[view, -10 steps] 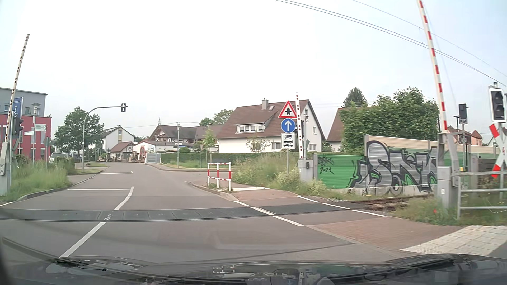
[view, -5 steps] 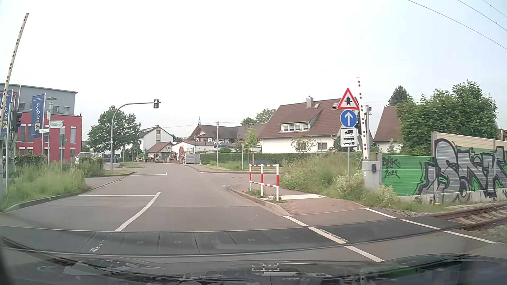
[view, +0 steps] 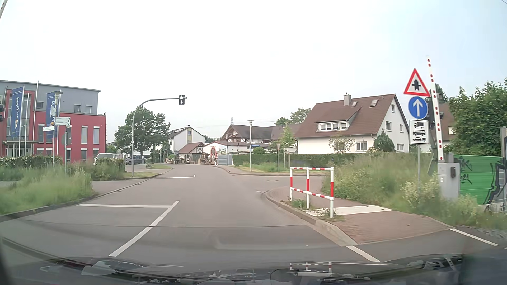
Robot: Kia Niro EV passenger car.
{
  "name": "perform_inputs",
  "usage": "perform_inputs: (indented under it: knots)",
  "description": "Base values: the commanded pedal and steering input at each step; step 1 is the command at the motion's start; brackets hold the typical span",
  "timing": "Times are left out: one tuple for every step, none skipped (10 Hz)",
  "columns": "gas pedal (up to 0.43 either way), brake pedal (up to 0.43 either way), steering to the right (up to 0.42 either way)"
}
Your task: Follow the waypoints while adhering to traffic rules and regulations
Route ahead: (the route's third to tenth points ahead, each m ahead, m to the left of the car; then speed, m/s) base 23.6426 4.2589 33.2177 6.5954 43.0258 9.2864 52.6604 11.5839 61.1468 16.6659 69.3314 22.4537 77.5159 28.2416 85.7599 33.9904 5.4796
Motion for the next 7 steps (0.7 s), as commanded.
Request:
perform_inputs:
  knots:
    - [0.110, 0.000, -0.146]
    - [0.110, 0.000, -0.140]
    - [0.118, 0.000, -0.130]
    - [0.118, 0.000, -0.118]
    - [0.118, 0.000, -0.099]
    - [0.118, 0.000, -0.082]
    - [0.118, 0.000, -0.071]
